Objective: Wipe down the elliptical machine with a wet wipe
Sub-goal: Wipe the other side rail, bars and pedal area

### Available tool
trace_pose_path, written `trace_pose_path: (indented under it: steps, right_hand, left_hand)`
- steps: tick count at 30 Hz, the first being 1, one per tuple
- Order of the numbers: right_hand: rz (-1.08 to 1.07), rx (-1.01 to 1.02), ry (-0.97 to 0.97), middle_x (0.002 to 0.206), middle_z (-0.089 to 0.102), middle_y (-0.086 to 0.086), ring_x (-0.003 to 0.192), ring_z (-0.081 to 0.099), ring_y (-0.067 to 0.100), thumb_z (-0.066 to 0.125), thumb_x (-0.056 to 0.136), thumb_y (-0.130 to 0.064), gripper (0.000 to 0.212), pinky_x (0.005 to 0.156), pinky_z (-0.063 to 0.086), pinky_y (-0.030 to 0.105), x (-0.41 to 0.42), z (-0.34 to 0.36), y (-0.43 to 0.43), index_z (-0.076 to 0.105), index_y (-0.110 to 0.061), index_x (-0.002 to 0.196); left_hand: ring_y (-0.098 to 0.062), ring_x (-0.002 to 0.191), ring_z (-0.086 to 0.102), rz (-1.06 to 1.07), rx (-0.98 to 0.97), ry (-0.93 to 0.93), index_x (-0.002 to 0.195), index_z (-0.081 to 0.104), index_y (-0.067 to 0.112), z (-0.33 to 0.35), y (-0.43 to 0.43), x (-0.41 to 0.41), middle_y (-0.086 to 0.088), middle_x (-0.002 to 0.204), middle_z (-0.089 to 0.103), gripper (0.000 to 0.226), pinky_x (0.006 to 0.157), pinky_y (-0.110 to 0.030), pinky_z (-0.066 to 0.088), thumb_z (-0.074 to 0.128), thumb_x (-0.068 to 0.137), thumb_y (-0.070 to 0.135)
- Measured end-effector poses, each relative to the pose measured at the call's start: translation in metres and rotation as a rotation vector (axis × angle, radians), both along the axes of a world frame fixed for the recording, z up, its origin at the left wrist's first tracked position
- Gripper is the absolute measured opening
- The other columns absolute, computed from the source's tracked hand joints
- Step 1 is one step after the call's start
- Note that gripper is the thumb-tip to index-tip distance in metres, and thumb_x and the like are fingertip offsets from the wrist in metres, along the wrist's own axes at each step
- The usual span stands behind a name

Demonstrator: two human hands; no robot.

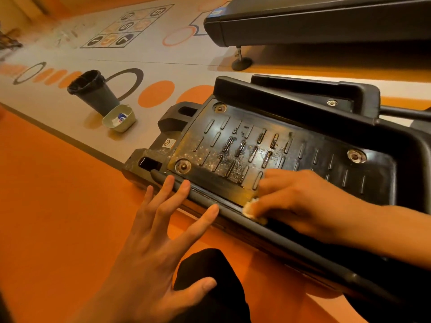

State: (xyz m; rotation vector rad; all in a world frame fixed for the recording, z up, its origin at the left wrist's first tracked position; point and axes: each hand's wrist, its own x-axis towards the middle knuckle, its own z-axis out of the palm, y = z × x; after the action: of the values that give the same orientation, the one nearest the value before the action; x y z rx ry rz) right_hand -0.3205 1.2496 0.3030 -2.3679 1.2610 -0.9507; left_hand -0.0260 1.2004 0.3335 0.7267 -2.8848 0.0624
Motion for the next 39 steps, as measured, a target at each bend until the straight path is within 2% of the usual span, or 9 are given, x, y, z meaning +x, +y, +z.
trace_pose_path:
  steps: [5, 9, 15, 18, 22, 28, 33, 37, 39]
  right_hand:
    - [-0.060, 0.053, -0.070, 0.085, 0.065, -0.009, 0.081, 0.060, 0.006, 0.060, 0.099, -0.029, 0.023, 0.065, 0.051, 0.027, -0.003, 0.000, 0.019, 0.081, -0.019, 0.099]
    - [-0.084, 0.015, -0.133, 0.085, 0.070, -0.005, 0.081, 0.056, -0.001, 0.071, 0.092, -0.015, 0.011, 0.073, 0.047, 0.008, 0.035, 0.012, -0.034, 0.082, -0.016, 0.096]
    - [-0.101, 0.175, -0.394, 0.090, 0.070, -0.015, 0.087, 0.068, -0.003, 0.077, 0.090, -0.010, 0.011, 0.079, 0.051, 0.013, 0.059, 0.021, -0.059, 0.081, -0.012, 0.099]
    - [-0.099, 0.217, -0.333, 0.088, 0.068, -0.019, 0.087, 0.067, -0.003, 0.075, 0.091, -0.018, 0.011, 0.078, 0.050, 0.012, 0.037, 0.016, -0.030, 0.081, -0.017, 0.100]
    - [-0.131, 0.021, -0.164, 0.083, 0.069, -0.011, 0.078, 0.061, 0.003, 0.056, 0.099, -0.036, 0.031, 0.065, 0.050, 0.022, 0.034, 0.017, -0.015, 0.083, -0.020, 0.101]
    - [-0.062, -0.235, 0.058, 0.079, 0.066, 0.002, 0.083, 0.042, 0.004, 0.069, 0.088, -0.003, 0.018, 0.064, 0.035, 0.012, 0.078, 0.020, -0.099, 0.081, -0.012, 0.098]
    - [-0.007, -0.301, 0.284, 0.083, 0.068, 0.006, 0.081, 0.054, 0.018, 0.078, 0.084, -0.002, 0.013, 0.056, 0.047, 0.032, 0.074, 0.036, -0.141, 0.080, -0.007, 0.095]
    - [-0.302, -0.272, 0.269, 0.088, 0.070, 0.013, 0.086, 0.059, 0.030, 0.072, 0.089, 0.000, 0.019, 0.062, 0.049, 0.039, 0.040, 0.045, -0.164, 0.081, -0.008, 0.105]
    - [-0.309, -0.250, 0.186, 0.086, 0.071, 0.012, 0.083, 0.061, 0.028, 0.070, 0.091, -0.004, 0.018, 0.064, 0.053, 0.044, 0.048, 0.045, -0.154, 0.081, -0.009, 0.103]
  left_hand:
    - [-0.037, 0.160, 0.008, -0.007, 0.006, 0.021, 0.158, 0.039, 0.033, -0.002, -0.001, -0.001, -0.009, 0.171, 0.017, 0.077, 0.128, -0.055, 0.005, 0.030, 0.096, 0.079]
    - [-0.037, 0.160, 0.007, 0.006, 0.014, 0.004, 0.158, 0.039, 0.033, -0.001, 0.000, -0.002, -0.011, 0.171, 0.017, 0.077, 0.128, -0.055, 0.005, 0.029, 0.097, 0.079]
    - [-0.036, 0.161, 0.006, 0.030, 0.029, 0.039, 0.159, 0.038, 0.034, -0.002, 0.004, -0.003, -0.010, 0.173, 0.013, 0.075, 0.127, -0.056, 0.006, 0.029, 0.098, 0.077]
    - [-0.036, 0.161, 0.007, 0.020, 0.016, 0.068, 0.158, 0.039, 0.034, -0.007, 0.002, -0.003, -0.009, 0.172, 0.015, 0.075, 0.127, -0.056, 0.006, 0.031, 0.097, 0.078]
    - [-0.035, 0.160, 0.007, 0.012, 0.008, 0.099, 0.158, 0.038, 0.035, -0.012, 0.000, -0.004, -0.008, 0.171, 0.015, 0.076, 0.127, -0.057, 0.006, 0.033, 0.096, 0.079]
    - [-0.035, 0.161, 0.008, 0.008, 0.001, 0.099, 0.160, 0.034, 0.037, -0.012, 0.001, -0.002, -0.007, 0.172, 0.014, 0.077, 0.124, -0.063, 0.011, 0.032, 0.096, 0.079]
    - [-0.032, 0.161, 0.010, 0.005, -0.010, 0.119, 0.160, 0.037, 0.037, -0.015, -0.003, -0.001, -0.005, 0.171, 0.017, 0.077, 0.126, -0.061, 0.006, 0.039, 0.093, 0.076]
    - [-0.033, 0.161, 0.009, -0.002, -0.036, 0.122, 0.160, 0.033, 0.038, -0.016, -0.005, -0.001, -0.008, 0.170, 0.021, 0.079, 0.127, -0.060, 0.004, 0.042, 0.091, 0.076]
    - [-0.033, 0.160, 0.010, -0.006, -0.043, 0.113, 0.160, 0.034, 0.038, -0.017, -0.004, 0.000, -0.008, 0.170, 0.021, 0.080, 0.127, -0.059, 0.004, 0.043, 0.090, 0.076]
